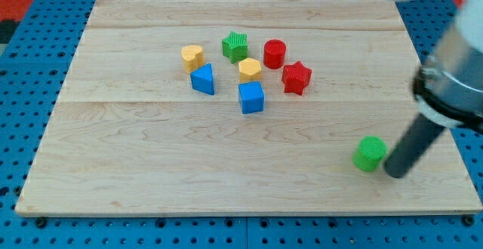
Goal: Move the green circle into the red star
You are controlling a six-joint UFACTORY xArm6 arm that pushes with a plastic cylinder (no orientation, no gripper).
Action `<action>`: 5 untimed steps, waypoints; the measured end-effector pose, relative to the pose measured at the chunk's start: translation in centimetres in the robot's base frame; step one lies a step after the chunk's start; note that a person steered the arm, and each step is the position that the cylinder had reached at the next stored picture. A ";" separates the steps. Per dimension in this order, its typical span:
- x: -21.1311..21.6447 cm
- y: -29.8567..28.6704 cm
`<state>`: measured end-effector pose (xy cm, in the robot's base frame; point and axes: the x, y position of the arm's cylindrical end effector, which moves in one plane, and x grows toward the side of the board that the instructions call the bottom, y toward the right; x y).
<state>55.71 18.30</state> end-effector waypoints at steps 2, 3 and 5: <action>-0.8 -5.0; -6.9 -6.5; -9.3 -1.1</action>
<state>46.37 17.23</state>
